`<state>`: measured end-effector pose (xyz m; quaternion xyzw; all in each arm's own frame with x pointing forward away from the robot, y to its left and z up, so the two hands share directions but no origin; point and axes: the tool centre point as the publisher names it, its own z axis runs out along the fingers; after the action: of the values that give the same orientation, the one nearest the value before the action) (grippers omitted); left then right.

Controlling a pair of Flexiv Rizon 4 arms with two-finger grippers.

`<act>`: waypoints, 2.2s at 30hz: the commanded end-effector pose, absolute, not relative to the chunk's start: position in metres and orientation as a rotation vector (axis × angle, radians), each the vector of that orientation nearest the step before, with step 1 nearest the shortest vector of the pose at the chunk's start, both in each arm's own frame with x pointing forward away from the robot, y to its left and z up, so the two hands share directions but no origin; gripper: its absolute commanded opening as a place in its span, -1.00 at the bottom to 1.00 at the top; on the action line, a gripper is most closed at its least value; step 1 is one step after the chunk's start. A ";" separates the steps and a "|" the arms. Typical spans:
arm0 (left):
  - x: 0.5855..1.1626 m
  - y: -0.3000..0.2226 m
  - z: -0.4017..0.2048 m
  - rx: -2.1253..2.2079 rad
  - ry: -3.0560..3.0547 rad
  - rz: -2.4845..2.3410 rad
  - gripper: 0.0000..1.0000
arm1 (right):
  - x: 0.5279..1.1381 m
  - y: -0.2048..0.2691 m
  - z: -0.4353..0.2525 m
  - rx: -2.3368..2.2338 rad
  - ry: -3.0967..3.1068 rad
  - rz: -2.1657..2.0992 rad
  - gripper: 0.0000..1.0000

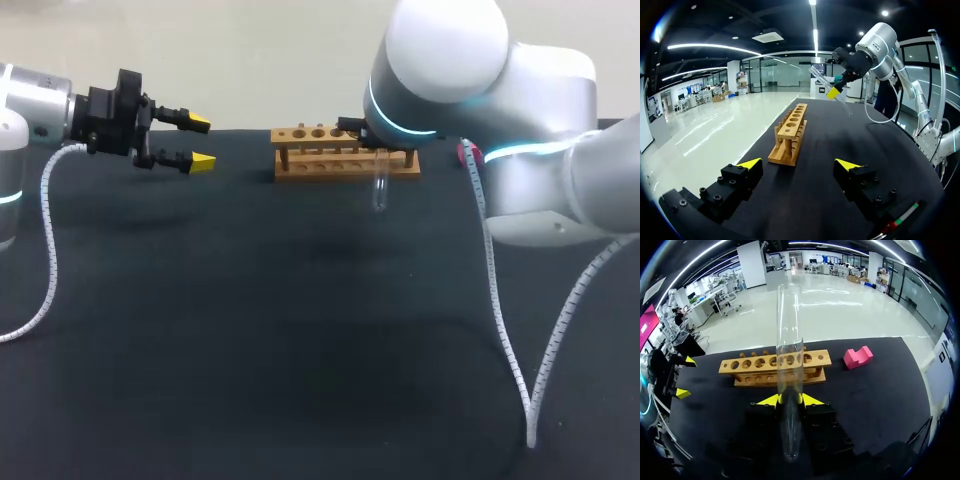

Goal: Grasp the test tube, adjust it, and insert it.

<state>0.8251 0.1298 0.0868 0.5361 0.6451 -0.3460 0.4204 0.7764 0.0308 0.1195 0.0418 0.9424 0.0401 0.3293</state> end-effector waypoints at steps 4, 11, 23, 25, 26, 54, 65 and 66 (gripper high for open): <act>0.824 0.130 0.086 1.342 1.613 -0.863 1.00 | 0.770 0.027 0.124 0.103 2.462 0.093 -1.00; 0.824 0.130 0.086 1.342 1.613 -0.863 1.00 | 0.770 0.027 0.127 0.096 2.469 0.130 -1.00; 0.824 0.130 0.086 1.342 1.613 -0.863 1.00 | 0.770 0.027 0.127 0.096 2.469 0.130 -1.00; 0.824 0.130 0.086 1.342 1.613 -0.863 1.00 | 0.770 0.027 0.127 0.096 2.469 0.130 -1.00; 0.824 0.130 0.086 1.342 1.613 -0.863 1.00 | 0.773 0.028 0.127 0.111 2.447 0.127 -1.00; 0.824 0.130 0.086 1.342 1.613 -0.863 1.00 | 0.826 0.024 0.154 0.200 2.000 0.010 -1.00; 0.824 0.130 0.086 1.342 1.613 -0.863 1.00 | 0.843 0.027 0.174 0.209 1.847 -0.040 -1.00; 0.824 0.130 0.086 1.342 1.613 -0.863 1.00 | 0.844 0.028 0.176 0.204 1.832 -0.050 -1.00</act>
<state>0.8251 0.1298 0.0868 0.5361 0.6451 -0.3460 0.4204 0.8427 0.0232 0.1783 0.0871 0.8032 -0.0159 0.5890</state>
